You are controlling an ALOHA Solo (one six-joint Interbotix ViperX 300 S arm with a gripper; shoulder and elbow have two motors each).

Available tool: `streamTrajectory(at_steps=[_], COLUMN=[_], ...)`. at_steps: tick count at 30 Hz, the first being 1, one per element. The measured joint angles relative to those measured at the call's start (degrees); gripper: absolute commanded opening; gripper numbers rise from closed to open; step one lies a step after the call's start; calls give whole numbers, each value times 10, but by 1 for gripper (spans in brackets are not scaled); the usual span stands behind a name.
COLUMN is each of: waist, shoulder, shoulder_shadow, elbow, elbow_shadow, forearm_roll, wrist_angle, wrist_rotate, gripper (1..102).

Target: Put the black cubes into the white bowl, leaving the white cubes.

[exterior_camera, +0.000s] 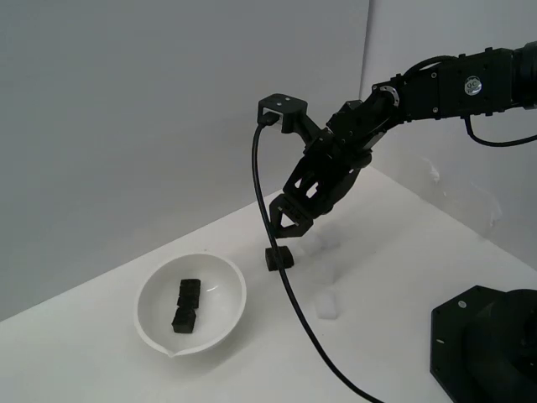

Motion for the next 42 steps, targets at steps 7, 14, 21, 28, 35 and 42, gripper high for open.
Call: streamTrajectory(at_steps=[7, 14, 21, 28, 35, 42], waist=[0, 0, 0, 0, -11, -29], shoulder=[-31, -56, -86, -113, -139, -167], shoulder_shadow=[-31, -55, -85, -113, -138, -165], elbow=[-1, -5, -25, -27, -36, -51], elbow_shadow=[0, -6, -24, -27, -36, -52], forearm_roll=[2, 3, 3, 3, 3, -3], wrist_angle=[0, 1, 0, 0, 0, 0], wrist_rotate=[18, 39, 55, 70, 70, 70], gripper=[100, 100, 100, 100, 100, 100])
